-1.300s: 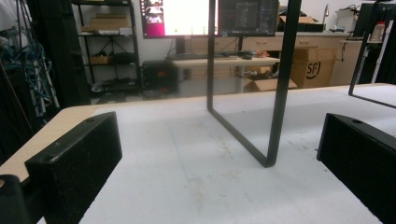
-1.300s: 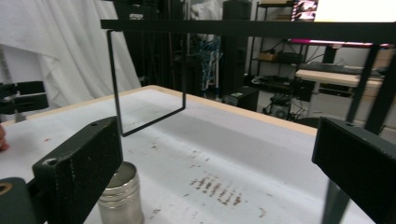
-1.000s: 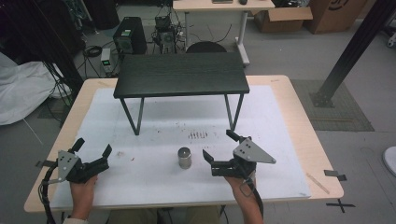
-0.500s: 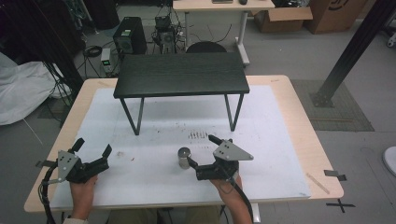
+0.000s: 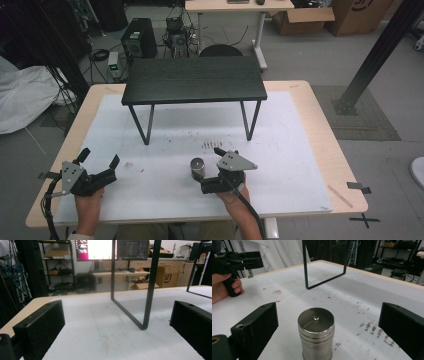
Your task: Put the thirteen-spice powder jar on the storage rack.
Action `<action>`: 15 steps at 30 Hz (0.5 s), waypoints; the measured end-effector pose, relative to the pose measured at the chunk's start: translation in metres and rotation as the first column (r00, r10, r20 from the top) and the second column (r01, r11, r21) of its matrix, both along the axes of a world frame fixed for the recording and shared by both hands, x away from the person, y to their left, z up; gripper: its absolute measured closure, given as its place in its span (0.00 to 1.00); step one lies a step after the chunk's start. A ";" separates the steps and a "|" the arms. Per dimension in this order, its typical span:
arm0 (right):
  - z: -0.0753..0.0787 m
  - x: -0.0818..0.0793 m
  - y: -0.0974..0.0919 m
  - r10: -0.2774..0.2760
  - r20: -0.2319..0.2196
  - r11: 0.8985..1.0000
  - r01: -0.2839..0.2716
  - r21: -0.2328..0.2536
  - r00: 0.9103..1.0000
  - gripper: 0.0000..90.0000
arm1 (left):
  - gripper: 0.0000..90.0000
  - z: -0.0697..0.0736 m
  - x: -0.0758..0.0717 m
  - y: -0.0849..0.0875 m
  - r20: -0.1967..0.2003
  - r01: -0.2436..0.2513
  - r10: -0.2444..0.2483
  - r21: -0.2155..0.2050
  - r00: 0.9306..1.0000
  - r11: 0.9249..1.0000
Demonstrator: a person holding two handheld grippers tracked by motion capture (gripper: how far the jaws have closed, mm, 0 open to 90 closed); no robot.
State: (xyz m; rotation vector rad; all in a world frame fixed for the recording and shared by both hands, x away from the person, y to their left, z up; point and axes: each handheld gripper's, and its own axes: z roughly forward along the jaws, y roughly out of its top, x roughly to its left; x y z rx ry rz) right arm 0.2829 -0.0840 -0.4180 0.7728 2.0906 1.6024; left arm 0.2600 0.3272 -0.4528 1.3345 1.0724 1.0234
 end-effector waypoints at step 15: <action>-0.019 0.006 0.018 0.014 -0.034 1.000 -0.015 -0.027 0.999 0.05 | 0.00 0.000 0.000 0.000 0.000 0.000 0.000 0.000 1.000 1.000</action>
